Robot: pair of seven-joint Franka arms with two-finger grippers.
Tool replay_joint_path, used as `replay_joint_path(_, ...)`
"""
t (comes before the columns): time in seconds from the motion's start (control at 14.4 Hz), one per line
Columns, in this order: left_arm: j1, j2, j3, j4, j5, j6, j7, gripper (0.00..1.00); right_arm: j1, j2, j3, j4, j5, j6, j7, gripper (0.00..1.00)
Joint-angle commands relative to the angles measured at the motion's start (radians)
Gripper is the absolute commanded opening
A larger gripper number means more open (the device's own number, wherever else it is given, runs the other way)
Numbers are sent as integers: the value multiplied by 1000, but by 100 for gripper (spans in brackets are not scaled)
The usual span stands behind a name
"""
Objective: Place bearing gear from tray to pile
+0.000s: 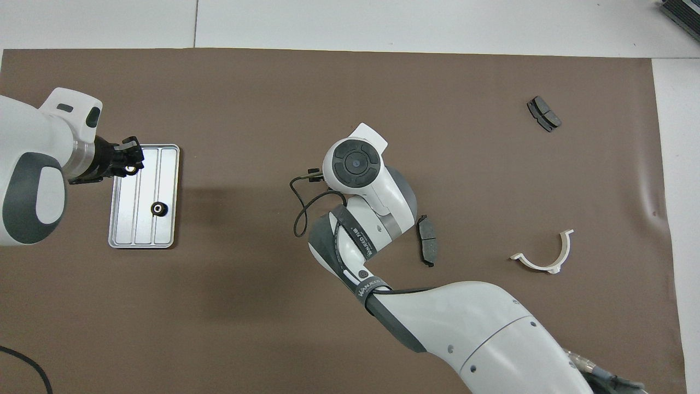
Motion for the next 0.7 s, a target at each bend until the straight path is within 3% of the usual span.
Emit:
replay_joint_path(0.0,-10,4,11,12,12,-24,0,0,-12,-14,8,-55,-8,76,12,55)
replay_joint_path(0.63,-12,0,11,-2,12,-24,9,0,-12,-14,8,-58,-8,76,11,29)
